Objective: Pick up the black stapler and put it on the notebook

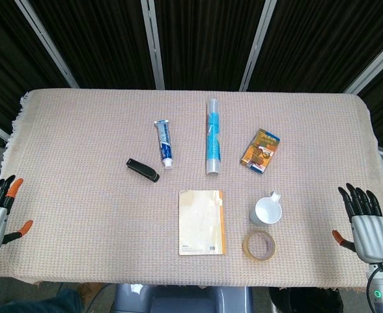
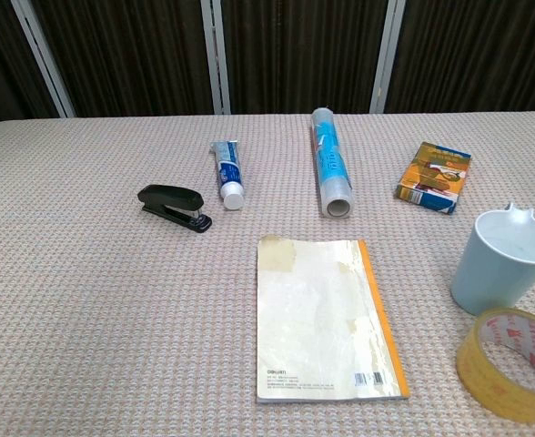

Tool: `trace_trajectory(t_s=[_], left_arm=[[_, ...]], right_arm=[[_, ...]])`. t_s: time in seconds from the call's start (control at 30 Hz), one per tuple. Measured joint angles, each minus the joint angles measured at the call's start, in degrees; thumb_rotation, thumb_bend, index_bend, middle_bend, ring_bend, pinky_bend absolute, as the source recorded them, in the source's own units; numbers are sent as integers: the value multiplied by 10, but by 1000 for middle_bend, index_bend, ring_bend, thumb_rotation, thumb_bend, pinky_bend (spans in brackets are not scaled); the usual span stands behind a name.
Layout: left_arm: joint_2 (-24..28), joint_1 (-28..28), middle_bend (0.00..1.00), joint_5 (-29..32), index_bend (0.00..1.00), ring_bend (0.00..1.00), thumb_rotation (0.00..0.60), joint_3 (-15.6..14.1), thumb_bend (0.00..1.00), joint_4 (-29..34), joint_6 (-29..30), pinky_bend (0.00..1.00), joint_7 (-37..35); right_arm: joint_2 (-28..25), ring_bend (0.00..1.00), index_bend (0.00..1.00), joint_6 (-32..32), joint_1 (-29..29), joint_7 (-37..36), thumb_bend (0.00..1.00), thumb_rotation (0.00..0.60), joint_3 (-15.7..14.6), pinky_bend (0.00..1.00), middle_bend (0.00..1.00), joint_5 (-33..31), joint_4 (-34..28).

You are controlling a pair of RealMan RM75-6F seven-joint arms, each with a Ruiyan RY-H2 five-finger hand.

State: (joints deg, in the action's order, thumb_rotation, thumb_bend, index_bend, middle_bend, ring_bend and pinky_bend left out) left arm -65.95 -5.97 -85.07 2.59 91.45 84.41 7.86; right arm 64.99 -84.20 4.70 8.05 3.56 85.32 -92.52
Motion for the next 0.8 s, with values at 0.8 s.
trace_trajectory(t_s=[0.8], left_arm=[[-60, -89, 46, 20, 59, 23, 565, 41, 238, -80, -104, 149, -67]], right_arm=[[-4, 0, 0, 9, 7, -12, 143, 600, 4, 0, 0, -3, 3]])
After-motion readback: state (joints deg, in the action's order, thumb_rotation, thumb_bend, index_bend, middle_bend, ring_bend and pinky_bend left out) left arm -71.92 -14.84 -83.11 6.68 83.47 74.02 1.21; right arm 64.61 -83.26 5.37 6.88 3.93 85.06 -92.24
